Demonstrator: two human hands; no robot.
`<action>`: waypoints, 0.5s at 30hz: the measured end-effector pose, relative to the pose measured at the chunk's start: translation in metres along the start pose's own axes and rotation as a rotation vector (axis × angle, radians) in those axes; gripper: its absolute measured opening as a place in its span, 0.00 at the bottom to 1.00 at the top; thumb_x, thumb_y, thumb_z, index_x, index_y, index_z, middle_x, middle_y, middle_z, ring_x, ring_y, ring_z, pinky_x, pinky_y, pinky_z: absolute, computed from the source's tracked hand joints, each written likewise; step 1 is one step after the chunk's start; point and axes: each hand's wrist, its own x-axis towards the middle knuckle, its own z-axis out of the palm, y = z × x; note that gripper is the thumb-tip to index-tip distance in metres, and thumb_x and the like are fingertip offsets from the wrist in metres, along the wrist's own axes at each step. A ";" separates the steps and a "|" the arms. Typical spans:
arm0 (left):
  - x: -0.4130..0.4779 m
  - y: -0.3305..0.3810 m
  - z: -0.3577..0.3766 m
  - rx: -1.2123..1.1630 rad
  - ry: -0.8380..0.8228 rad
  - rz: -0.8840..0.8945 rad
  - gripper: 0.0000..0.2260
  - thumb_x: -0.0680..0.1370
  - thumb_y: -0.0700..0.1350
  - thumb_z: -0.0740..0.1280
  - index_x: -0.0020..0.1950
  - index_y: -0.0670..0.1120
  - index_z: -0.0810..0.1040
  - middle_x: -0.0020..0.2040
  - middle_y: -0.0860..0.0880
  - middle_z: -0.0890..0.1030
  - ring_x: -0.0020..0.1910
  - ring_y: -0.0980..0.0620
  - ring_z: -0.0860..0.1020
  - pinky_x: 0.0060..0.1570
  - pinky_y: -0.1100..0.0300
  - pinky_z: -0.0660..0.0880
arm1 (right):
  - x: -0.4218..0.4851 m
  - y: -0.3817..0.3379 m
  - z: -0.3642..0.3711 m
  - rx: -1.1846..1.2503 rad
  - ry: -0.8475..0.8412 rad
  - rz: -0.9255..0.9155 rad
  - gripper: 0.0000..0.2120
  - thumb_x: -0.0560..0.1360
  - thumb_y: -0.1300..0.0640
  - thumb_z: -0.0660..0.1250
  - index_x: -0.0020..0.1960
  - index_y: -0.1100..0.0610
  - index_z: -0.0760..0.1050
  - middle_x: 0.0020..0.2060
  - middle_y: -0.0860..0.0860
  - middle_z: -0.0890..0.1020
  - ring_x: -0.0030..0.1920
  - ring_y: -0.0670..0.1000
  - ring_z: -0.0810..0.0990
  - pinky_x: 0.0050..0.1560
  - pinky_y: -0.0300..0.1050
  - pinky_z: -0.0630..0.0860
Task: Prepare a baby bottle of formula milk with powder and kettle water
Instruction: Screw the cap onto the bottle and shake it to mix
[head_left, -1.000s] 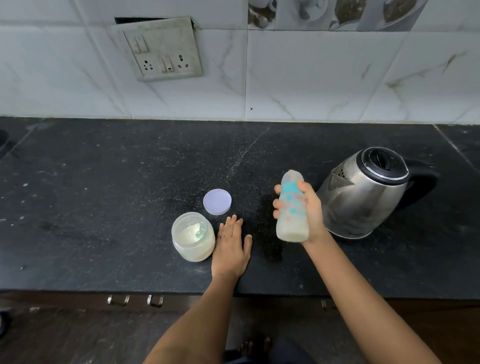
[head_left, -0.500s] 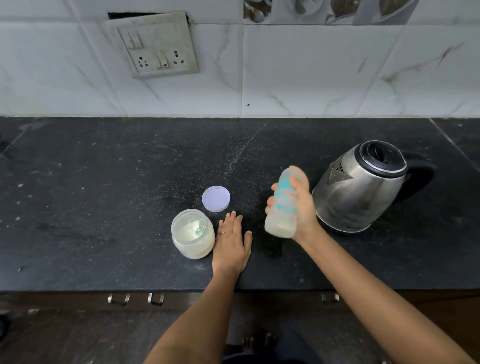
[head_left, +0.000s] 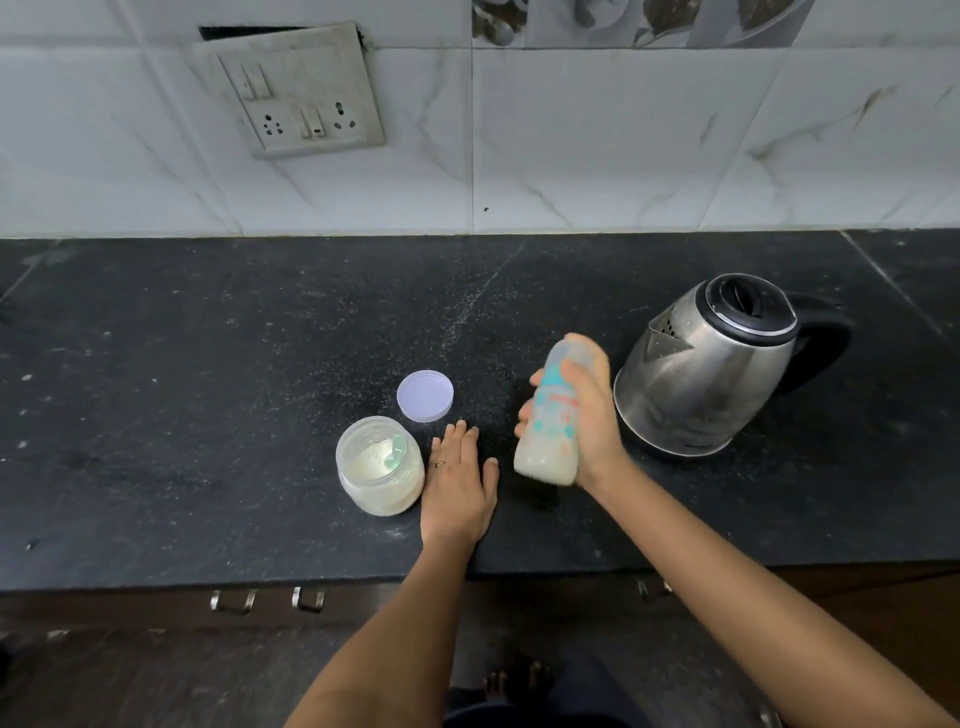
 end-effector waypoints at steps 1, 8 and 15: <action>0.000 0.000 0.000 0.004 0.007 0.003 0.21 0.82 0.50 0.56 0.73 0.42 0.64 0.76 0.45 0.62 0.77 0.48 0.55 0.75 0.56 0.44 | 0.008 -0.004 -0.002 0.068 0.084 0.018 0.27 0.70 0.49 0.67 0.64 0.59 0.66 0.39 0.56 0.73 0.26 0.53 0.75 0.29 0.45 0.75; 0.000 -0.002 0.003 0.018 -0.020 -0.006 0.30 0.78 0.58 0.43 0.74 0.43 0.63 0.77 0.44 0.61 0.77 0.47 0.55 0.76 0.53 0.47 | -0.016 0.020 0.001 -0.131 -0.052 -0.190 0.21 0.72 0.53 0.65 0.63 0.49 0.67 0.42 0.59 0.74 0.28 0.57 0.75 0.30 0.51 0.76; 0.000 -0.002 0.001 0.021 -0.030 -0.001 0.23 0.82 0.50 0.55 0.75 0.43 0.61 0.77 0.45 0.60 0.77 0.48 0.54 0.76 0.55 0.44 | -0.003 0.012 0.007 0.013 0.120 -0.022 0.33 0.71 0.45 0.66 0.71 0.58 0.63 0.43 0.59 0.74 0.28 0.55 0.78 0.30 0.49 0.77</action>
